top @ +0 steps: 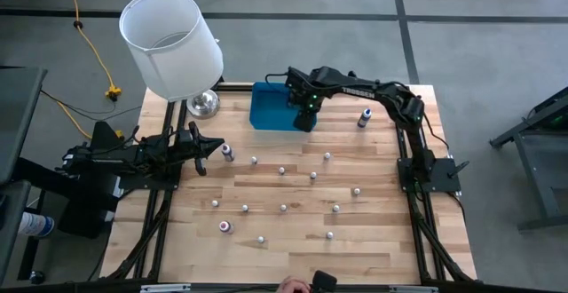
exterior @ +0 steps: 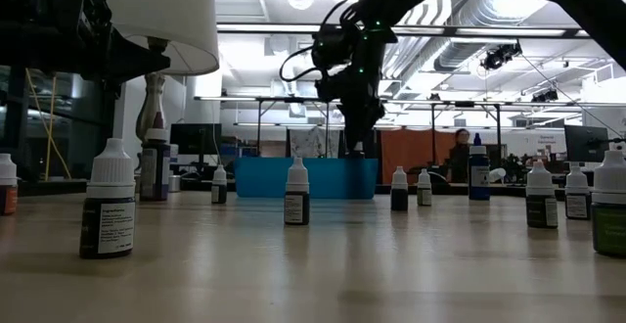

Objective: Pick & Place food coloring
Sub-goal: Put the large black food coloring bottle into the blue bin

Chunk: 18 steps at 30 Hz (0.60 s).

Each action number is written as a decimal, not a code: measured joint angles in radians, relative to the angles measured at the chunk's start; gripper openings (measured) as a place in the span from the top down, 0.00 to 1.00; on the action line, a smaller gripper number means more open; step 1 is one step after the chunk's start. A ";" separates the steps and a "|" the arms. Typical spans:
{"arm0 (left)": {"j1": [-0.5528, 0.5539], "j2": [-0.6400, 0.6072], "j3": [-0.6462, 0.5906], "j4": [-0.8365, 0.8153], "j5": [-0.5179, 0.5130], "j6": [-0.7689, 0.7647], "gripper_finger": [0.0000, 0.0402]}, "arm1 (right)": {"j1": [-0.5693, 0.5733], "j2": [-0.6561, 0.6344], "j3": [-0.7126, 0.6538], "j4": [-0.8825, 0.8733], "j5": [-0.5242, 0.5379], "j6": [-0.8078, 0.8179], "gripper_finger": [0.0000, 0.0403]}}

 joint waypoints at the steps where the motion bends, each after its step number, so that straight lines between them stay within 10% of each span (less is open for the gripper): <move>1: 0.000 0.000 0.000 0.000 0.000 0.000 1.00 | -0.001 -0.001 -0.005 0.002 -0.003 -0.002 0.71; 18: 0.000 0.000 0.000 0.000 0.000 0.000 1.00 | -0.015 0.000 -0.010 0.021 -0.007 -0.003 0.59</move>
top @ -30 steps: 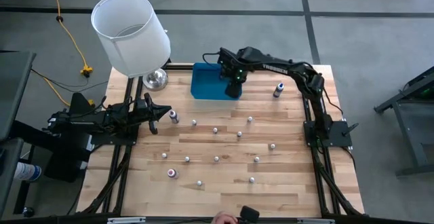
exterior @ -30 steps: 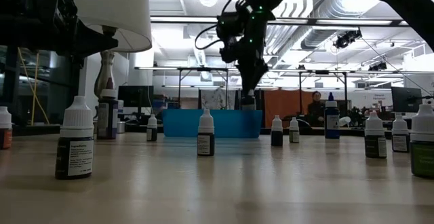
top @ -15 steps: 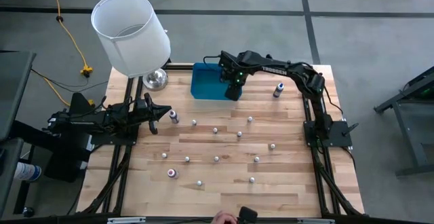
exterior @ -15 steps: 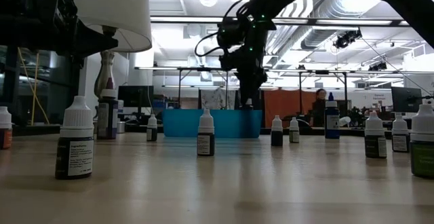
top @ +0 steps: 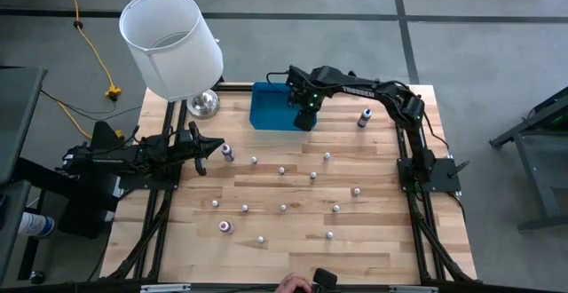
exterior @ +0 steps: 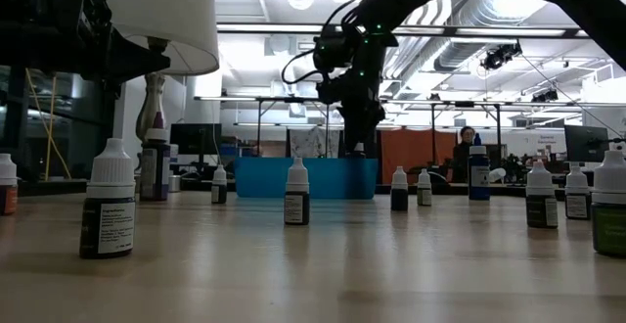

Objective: Pick & Place food coloring
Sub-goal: Put the large black food coloring bottle into the blue bin, then put the large blue food coloring bottle into the blue bin

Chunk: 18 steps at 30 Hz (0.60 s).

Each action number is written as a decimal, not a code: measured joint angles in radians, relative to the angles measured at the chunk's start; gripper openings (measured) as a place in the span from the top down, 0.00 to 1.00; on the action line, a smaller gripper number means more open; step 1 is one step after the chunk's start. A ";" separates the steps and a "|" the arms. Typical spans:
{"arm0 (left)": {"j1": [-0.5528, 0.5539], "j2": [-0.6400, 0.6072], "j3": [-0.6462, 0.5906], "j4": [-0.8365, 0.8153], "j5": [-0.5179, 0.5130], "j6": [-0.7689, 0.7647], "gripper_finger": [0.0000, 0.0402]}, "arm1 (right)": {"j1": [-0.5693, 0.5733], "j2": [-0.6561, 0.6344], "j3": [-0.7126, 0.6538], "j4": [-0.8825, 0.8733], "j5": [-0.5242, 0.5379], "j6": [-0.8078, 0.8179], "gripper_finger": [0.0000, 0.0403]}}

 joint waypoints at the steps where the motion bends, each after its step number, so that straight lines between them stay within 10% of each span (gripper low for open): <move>1: 0.000 0.000 0.000 0.000 0.000 0.000 1.00 | 0.000 0.000 0.000 0.000 0.000 0.000 0.58; 18: 0.000 0.000 0.000 0.000 0.000 0.000 1.00 | -0.020 -0.175 0.000 -0.012 0.109 -0.004 0.53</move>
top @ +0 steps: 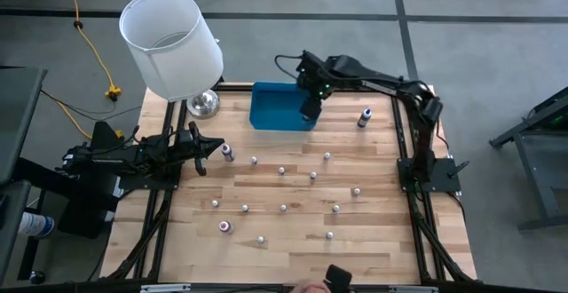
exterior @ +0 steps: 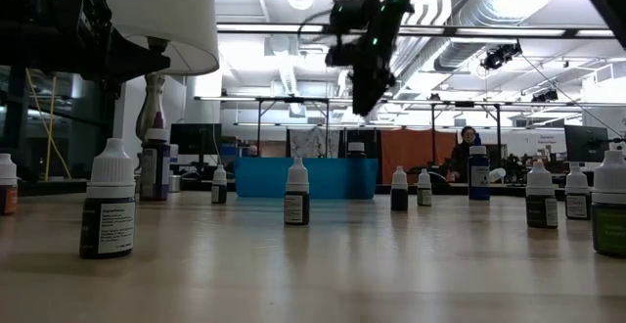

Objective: Pick & Place food coloring
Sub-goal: Put the large blue food coloring bottle into the blue bin

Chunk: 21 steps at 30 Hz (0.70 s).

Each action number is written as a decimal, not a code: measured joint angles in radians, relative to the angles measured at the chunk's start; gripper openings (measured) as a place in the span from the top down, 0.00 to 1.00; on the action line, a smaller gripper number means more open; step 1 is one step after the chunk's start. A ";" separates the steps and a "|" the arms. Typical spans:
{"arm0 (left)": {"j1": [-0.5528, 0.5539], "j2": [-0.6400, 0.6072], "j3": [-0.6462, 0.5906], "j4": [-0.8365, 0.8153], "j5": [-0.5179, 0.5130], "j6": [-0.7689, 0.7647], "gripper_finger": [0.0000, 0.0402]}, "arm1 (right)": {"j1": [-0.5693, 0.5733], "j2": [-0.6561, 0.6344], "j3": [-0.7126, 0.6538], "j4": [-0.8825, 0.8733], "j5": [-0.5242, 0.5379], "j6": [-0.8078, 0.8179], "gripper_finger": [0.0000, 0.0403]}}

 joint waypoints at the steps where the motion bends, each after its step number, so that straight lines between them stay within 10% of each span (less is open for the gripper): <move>1: 0.000 0.000 0.000 0.000 0.000 0.000 1.00 | 0.000 -0.020 0.000 -0.008 0.002 0.000 0.53; 21: 0.000 0.000 0.000 0.000 0.000 0.000 1.00 | -0.033 -0.251 0.001 -0.514 0.048 0.030 0.53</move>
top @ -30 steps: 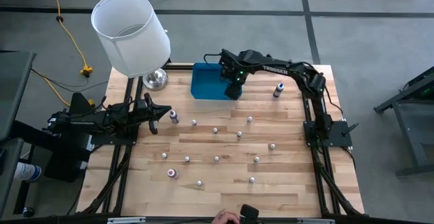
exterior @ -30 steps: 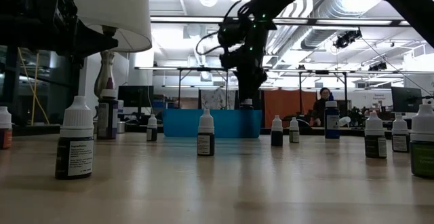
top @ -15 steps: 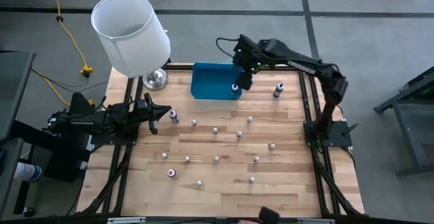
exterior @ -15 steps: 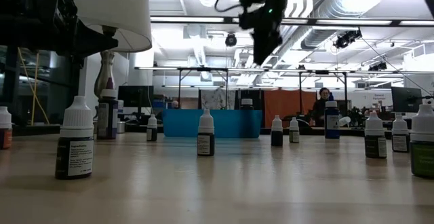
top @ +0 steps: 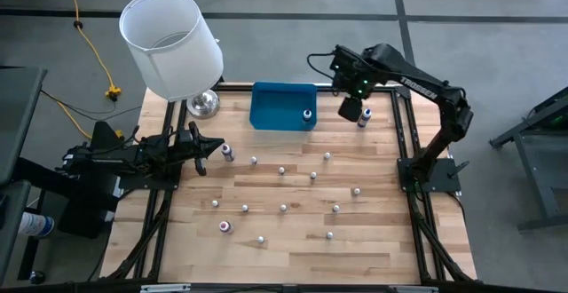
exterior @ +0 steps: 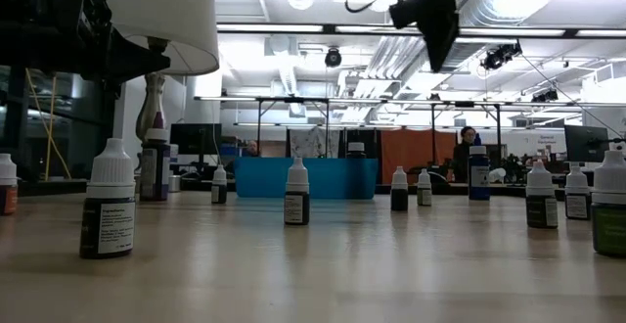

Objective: Pick & Place food coloring
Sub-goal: Put the large blue food coloring bottle into the blue bin

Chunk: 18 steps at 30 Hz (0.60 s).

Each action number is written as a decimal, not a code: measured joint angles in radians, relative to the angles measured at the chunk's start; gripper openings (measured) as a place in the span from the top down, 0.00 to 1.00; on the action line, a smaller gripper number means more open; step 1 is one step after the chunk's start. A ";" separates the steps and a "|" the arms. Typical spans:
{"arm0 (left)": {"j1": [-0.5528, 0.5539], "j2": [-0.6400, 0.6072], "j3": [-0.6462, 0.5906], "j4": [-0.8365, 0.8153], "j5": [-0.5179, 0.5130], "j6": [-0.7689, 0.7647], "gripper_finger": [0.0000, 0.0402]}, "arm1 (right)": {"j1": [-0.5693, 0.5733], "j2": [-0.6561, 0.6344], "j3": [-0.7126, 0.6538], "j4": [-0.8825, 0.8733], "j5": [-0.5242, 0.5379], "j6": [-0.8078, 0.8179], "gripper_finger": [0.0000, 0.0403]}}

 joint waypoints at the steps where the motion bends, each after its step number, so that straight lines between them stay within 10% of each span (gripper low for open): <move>1: 0.000 0.000 0.000 0.000 0.000 0.000 1.00 | -0.001 -0.001 0.000 -0.017 -0.008 0.018 0.53; 18: 0.000 0.000 0.000 0.000 0.003 0.000 1.00 | -0.012 -0.452 -0.720 0.296 -0.121 0.370 0.53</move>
